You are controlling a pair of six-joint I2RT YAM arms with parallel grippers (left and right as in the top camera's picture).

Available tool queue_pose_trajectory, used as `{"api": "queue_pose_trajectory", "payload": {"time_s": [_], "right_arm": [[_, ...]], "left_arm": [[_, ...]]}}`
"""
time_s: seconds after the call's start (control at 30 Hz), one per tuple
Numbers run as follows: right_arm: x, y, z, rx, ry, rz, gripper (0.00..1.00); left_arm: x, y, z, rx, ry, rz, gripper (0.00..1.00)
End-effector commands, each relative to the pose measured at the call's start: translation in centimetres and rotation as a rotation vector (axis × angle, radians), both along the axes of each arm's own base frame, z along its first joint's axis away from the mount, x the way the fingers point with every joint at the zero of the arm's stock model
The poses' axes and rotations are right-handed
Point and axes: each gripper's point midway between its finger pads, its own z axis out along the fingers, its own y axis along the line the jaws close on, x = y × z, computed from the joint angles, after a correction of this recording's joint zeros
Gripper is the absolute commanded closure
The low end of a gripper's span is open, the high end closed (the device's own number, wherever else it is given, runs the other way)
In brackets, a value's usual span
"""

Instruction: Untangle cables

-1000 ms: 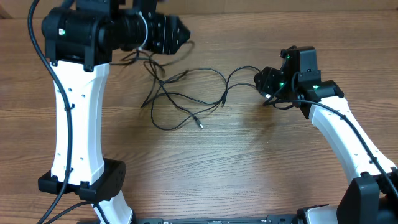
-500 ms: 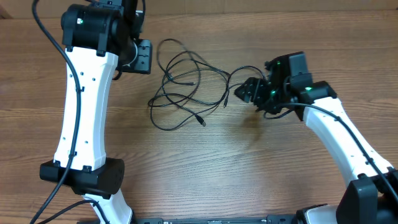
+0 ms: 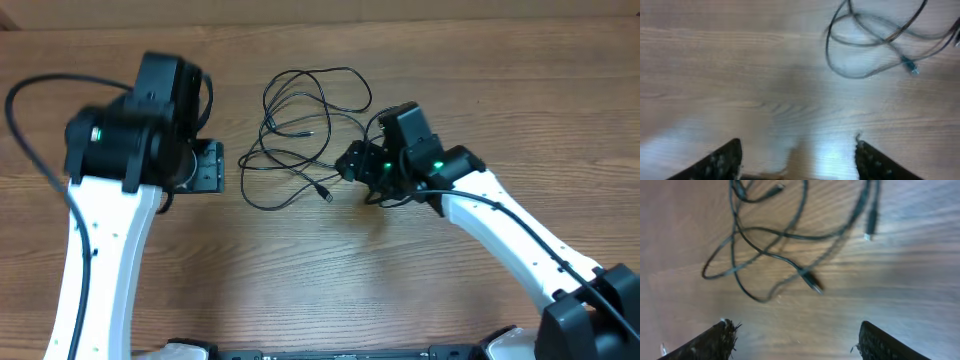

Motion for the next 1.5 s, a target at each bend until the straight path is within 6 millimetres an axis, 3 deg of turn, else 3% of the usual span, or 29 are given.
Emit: {"api": "queue_pose_trajectory", "payload": {"time_s": [0.0,0.1,0.13,0.27,0.37,0.47,0.63,0.8,1.03,1.33,1.47], "right_arm": [[0.2,0.9,-2.7,-0.029,0.030,-0.068,0.22],[0.7,2.2,-4.4,-0.011,0.054,-0.090,0.22],[0.7,2.7,-5.8,-0.004,0.090,-0.117,0.21],[1.2,3.2,-7.5,0.009,0.131,-0.172,0.21],[2.4,4.0,-7.3,0.044,0.085,-0.169,0.22],[3.2,4.7,-6.7,0.075,0.045,-0.163,0.30],[2.6,5.3,-7.3,0.091,0.091,-0.212,0.32],[2.2,5.9,-8.9,0.084,0.125,-0.237,0.33],[2.8,5.8,-8.9,0.078,0.100,-0.251,0.56],[2.9,4.9,-9.4,0.034,0.089,-0.280,0.63],[3.1,4.8,-10.1,0.027,0.095,-0.292,0.65]], "left_arm": [[1.2,-1.1,-2.5,-0.047,-0.013,-0.016,0.24],[3.4,-2.8,-4.8,-0.085,-0.040,-0.146,0.21],[4.9,-3.5,-6.7,-0.088,-0.057,-0.219,0.18],[7.2,-3.9,-10.5,-0.048,-0.053,-0.326,0.14],[8.4,-4.2,-13.2,-0.044,-0.032,-0.341,0.13],[9.5,-4.7,-15.5,-0.056,0.002,-0.344,0.13],[10.3,-6.6,-19.3,-0.150,0.067,-0.374,0.14],[11.0,-7.0,-22.2,-0.158,0.101,-0.391,0.14],[11.5,-7.1,-23.5,-0.152,0.107,-0.410,0.15],[9.5,-6.7,-23.9,-0.160,0.194,-0.395,0.20],[8.4,-7.6,-23.8,-0.220,0.232,-0.404,0.20]]}}
